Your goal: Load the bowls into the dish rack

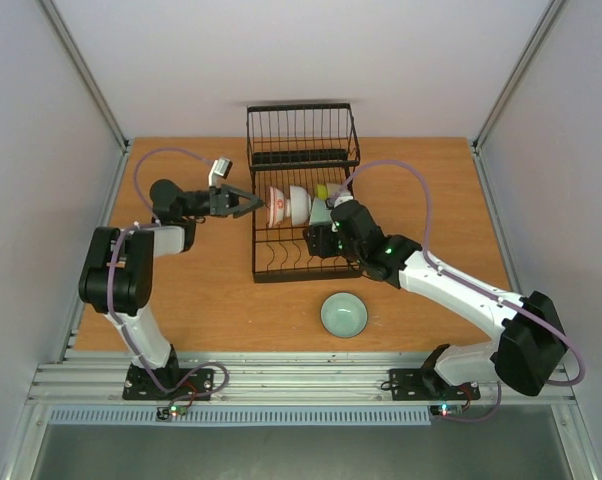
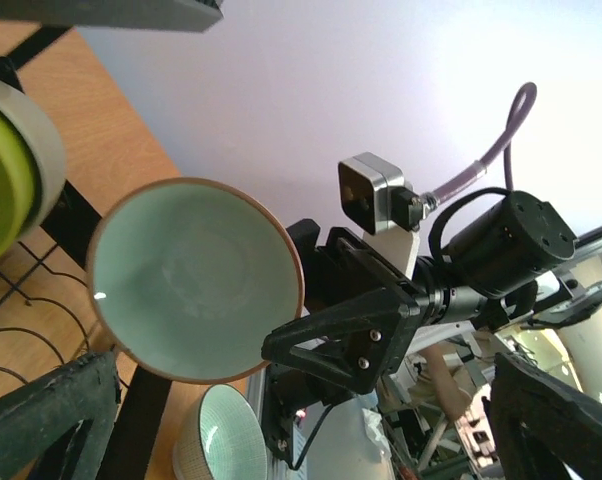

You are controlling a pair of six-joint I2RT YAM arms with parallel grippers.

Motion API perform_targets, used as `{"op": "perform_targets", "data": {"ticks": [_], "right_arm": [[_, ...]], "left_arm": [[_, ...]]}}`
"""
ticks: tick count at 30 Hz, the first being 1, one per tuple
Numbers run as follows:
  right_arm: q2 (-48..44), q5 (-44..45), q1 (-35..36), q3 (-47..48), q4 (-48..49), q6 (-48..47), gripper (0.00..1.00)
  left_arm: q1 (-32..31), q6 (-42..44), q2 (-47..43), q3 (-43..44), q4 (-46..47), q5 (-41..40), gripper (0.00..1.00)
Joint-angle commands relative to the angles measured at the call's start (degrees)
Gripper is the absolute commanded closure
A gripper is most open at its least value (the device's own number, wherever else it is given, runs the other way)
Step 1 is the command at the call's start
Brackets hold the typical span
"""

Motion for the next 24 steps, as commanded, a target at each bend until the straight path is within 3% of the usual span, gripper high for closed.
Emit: {"op": "perform_targets", "data": {"ticks": [1, 6, 8, 9, 10, 11, 12, 13, 14, 16, 24], "right_arm": [[-0.58, 5.09, 0.75, 4.55, -3.61, -4.57, 0.99], [-1.28, 6.98, 0.76, 3.93, -4.41, -5.15, 0.99], [-1.3, 7.12, 0.79, 3.66, -3.94, -5.1, 0.99], [-1.26, 7.11, 0.81, 3.53, -3.64, -5.12, 0.99], [-1.17, 7.08, 0.8, 3.48, -3.4, -5.18, 0.99], [-1.07, 7.14, 0.81, 3.62, -3.37, -5.31, 0.99], [-0.92, 7.02, 0.81, 3.75, -3.37, -5.35, 0.99], [-0.71, 7.09, 0.81, 3.92, -3.37, -5.57, 0.99], [-0.58, 6.92, 0.81, 4.06, -3.37, -5.69, 0.99], [-0.02, 6.78, 0.77, 4.68, -3.83, -6.02, 0.99], [2.22, 6.79, 0.81, 7.75, -10.67, -6.38, 0.99]], "left_arm": [[2.69, 0.43, -0.01, 0.07, 2.11, -1.18, 0.0], [4.28, 1.49, -3.75, 0.1, -3.29, -2.21, 0.01], [4.29, 5.45, -8.46, 0.06, -11.56, -3.38, 0.01], [4.29, 9.1, -11.78, 0.48, -20.71, -4.75, 0.01], [4.29, 21.11, -16.23, 2.04, -45.09, -7.36, 0.01], [4.29, 33.01, -20.45, 6.38, -73.55, -15.16, 0.01], [2.47, 53.09, -24.12, 10.98, -91.93, -27.89, 0.01], [0.55, 64.45, -26.76, 12.48, -97.63, -36.79, 0.01], [0.26, 70.97, -29.01, 11.61, -96.88, -38.71, 0.01], [0.88, 70.38, -30.95, 10.63, -96.0, -36.14, 0.0], [0.69, 75.02, -26.58, 13.83, -102.01, -46.65, 0.01]]}}
